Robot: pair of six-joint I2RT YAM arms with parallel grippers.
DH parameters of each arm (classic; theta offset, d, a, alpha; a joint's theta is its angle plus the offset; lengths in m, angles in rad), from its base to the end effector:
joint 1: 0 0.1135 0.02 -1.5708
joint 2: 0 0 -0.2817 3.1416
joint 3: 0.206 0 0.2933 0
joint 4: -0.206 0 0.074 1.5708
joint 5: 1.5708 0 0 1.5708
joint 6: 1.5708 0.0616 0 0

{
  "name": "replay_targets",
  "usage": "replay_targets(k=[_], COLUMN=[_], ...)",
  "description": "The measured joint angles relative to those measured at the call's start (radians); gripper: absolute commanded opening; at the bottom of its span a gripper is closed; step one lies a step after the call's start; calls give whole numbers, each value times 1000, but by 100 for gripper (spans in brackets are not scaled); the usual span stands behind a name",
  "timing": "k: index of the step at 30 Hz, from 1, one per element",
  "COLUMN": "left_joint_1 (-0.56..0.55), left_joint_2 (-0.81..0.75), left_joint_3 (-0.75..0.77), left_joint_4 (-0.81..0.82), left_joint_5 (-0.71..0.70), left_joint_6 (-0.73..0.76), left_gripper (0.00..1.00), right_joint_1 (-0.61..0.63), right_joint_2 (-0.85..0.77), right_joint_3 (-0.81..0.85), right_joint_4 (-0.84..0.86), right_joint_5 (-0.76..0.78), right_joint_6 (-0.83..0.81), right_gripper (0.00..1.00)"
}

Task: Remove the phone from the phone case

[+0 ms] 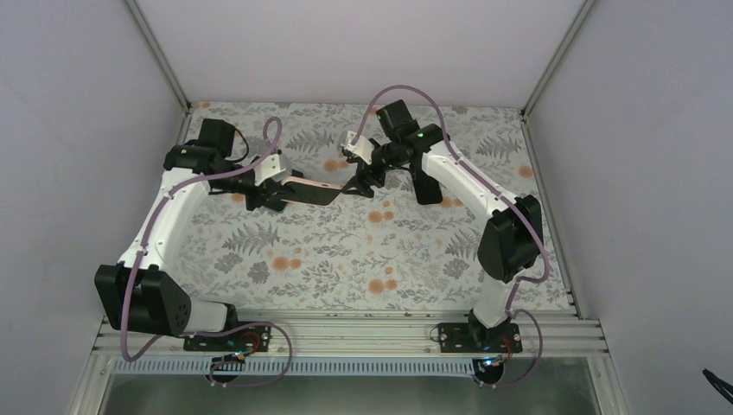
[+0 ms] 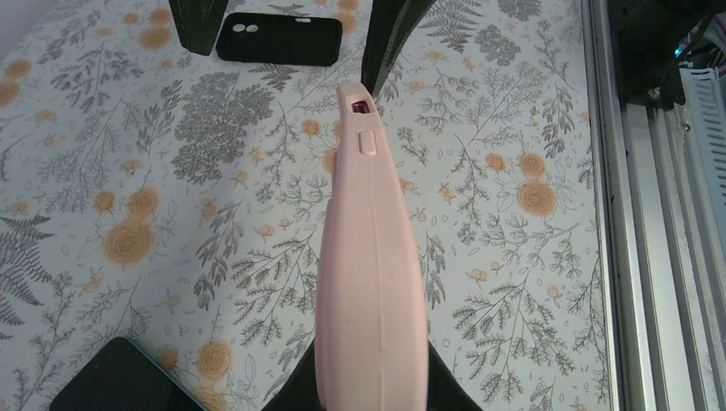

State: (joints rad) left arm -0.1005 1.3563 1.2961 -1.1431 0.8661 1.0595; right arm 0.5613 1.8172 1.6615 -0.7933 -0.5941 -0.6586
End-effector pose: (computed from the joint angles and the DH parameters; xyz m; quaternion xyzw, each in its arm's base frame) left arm 0.2850 -0.0759 0.3251 0.5532 0.7044 -0.2895 0.3375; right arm 0.3664 0.2711 0.2998 -0.5949 0.6949 0.2641 0.3057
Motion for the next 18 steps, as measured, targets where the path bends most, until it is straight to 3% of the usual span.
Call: replay_targets(k=[18], left_joint_1=[-37], left_joint_2=[0], left_joint_3=[2], left_joint_4=[-21], left_joint_5=[-49], left_joint_6=[10], left_gripper=[2], right_joint_1=[-2], right_joint_2=[55], right_joint_3=[60], right_joint_4=[-51], right_joint_5=[24], right_joint_6=[-25], right_gripper=[97])
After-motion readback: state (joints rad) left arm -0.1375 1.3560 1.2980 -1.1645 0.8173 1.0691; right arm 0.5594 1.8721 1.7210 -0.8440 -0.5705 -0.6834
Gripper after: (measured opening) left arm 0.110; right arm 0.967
